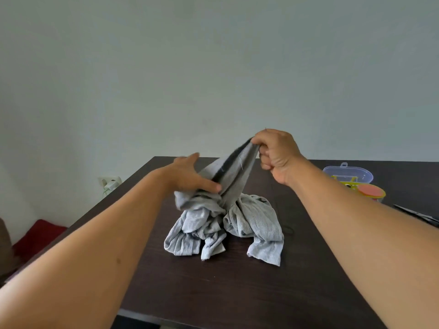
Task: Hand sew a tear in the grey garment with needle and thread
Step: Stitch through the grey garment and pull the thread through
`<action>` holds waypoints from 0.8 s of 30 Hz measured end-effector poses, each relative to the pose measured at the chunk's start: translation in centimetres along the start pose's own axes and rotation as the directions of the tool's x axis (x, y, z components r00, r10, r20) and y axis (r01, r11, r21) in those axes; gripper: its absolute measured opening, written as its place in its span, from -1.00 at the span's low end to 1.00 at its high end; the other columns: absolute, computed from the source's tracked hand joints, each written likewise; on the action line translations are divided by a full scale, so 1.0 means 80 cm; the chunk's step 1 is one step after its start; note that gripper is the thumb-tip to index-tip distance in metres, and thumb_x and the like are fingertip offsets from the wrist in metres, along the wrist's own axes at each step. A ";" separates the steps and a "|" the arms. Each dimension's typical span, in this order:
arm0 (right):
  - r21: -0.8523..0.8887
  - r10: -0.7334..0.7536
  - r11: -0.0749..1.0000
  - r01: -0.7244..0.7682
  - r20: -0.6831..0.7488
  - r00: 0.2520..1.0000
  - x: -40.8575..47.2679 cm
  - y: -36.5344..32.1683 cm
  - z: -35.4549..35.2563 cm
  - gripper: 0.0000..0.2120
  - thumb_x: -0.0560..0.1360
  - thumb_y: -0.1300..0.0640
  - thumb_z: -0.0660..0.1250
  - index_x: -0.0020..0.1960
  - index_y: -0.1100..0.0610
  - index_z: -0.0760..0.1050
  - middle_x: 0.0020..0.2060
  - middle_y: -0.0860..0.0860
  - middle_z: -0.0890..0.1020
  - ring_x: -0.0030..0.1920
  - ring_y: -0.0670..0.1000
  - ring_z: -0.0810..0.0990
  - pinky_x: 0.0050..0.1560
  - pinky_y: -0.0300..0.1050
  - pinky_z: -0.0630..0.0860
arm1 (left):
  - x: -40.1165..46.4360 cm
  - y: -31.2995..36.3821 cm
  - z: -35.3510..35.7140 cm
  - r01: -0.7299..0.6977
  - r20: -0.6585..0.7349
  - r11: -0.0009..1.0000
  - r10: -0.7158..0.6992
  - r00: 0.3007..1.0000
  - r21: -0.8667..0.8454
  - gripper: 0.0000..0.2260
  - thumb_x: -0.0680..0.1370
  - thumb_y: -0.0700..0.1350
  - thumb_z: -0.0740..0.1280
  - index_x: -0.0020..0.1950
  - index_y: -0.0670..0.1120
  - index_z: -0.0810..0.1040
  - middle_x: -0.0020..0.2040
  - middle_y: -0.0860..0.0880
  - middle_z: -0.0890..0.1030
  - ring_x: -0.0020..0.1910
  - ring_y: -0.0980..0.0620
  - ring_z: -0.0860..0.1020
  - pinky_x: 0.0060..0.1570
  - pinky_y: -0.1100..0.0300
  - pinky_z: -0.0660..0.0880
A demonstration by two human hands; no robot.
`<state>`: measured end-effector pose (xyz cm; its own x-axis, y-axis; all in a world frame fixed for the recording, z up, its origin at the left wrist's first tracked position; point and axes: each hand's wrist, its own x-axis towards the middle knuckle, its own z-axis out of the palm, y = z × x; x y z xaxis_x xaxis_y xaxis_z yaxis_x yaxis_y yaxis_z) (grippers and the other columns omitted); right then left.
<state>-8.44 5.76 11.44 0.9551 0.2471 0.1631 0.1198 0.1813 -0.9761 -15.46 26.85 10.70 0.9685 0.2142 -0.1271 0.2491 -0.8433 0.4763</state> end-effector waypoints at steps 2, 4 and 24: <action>0.007 0.038 0.999 -0.039 0.132 0.991 -0.001 -0.013 0.008 -0.71 0.43 0.28 0.28 -0.38 0.04 0.29 -0.60 -0.06 0.19 -0.58 -0.07 0.05 -0.39 -0.14 -0.04 | -0.004 0.021 0.012 -0.172 -0.015 0.983 0.172 0.985 -0.062 0.01 0.34 0.16 0.58 0.63 0.04 0.07 0.61 -0.05 0.17 0.56 -0.10 0.20 0.50 -0.07 0.21; 0.024 0.042 0.999 -0.048 0.195 0.980 0.000 -0.026 0.011 -0.74 0.39 0.25 0.27 -0.39 0.04 0.28 -0.60 -0.05 0.18 -0.58 -0.08 0.03 -0.40 -0.14 -0.06 | 0.004 0.033 0.019 -0.232 -0.049 0.941 0.227 0.973 -0.248 -0.35 0.43 0.02 0.56 0.46 -0.06 0.43 0.36 -0.08 0.54 0.34 -0.06 0.50 0.34 0.02 0.42; -0.824 -0.070 0.561 0.083 0.052 0.996 -0.020 0.064 0.020 -0.88 0.33 0.12 0.39 -0.34 0.08 0.48 -0.36 0.03 0.61 -0.28 0.09 0.60 -0.32 -0.09 0.48 | 0.011 0.061 -0.026 -0.103 -0.277 0.783 -0.092 0.956 -0.613 -0.74 0.50 -0.08 0.26 0.00 -0.25 0.61 -0.07 -0.25 0.64 -0.13 -0.12 0.55 -0.14 -0.01 0.49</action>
<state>-9.79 7.78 6.40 0.9290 0.2827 0.2387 0.3691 -0.6618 -0.6525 -13.42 23.95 14.73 0.9048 0.4190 0.0762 0.0988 -0.3806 0.9194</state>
